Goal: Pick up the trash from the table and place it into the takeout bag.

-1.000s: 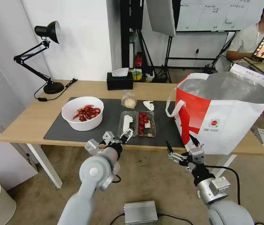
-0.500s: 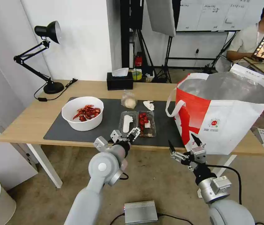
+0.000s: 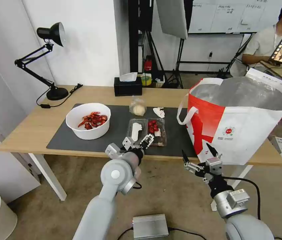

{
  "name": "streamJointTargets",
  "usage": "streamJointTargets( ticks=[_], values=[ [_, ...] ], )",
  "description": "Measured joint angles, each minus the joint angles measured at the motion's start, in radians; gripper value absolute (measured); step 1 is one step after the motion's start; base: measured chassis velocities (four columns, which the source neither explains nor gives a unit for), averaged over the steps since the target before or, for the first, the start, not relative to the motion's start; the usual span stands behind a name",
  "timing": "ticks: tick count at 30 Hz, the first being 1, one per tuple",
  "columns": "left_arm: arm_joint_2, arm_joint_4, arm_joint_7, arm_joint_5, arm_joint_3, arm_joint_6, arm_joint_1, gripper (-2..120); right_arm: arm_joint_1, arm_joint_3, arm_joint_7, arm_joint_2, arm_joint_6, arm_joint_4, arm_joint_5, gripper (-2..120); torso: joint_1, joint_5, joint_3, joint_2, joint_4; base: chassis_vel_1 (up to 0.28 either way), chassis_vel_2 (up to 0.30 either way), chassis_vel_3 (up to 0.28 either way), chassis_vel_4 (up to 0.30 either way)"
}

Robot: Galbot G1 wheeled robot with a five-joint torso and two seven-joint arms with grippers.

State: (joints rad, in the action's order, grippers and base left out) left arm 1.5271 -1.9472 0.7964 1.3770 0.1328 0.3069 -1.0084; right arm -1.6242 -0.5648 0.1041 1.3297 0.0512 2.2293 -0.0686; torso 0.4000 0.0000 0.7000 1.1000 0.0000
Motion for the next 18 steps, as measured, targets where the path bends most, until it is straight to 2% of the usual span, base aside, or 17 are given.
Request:
streamJointTargets(
  ticks=[18],
  values=[
    [0.011,0.025,0.002,-0.020,0.002,-0.030,0.021,100,-0.004,0.014,0.001,0.020,-0.020,-0.019,0.026,100,0.000,0.0000,0.000,0.000,0.0000,0.000,0.000,0.000,0.000]
  ],
)
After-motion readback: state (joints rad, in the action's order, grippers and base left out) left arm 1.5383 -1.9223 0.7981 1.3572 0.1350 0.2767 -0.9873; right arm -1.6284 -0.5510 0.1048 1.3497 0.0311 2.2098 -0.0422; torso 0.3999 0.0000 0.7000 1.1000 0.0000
